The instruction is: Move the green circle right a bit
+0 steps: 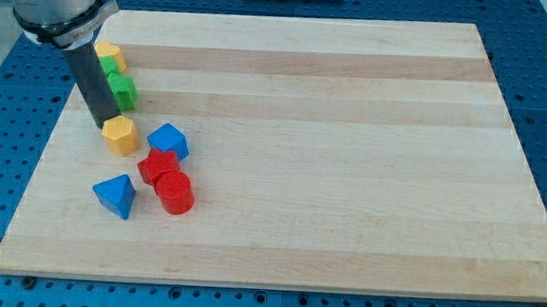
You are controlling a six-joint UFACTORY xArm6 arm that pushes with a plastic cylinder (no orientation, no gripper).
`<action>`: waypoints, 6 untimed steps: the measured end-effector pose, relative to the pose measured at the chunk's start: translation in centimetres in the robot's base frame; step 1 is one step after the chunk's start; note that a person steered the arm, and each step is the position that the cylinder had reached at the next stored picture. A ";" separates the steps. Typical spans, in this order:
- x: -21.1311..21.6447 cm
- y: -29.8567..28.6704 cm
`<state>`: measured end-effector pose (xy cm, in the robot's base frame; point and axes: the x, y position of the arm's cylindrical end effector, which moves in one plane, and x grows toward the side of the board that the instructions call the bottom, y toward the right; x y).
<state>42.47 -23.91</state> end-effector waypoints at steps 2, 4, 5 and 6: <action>-4.8 -5.8; -9.8 -1.7; -8.8 0.2; -9.3 -2.2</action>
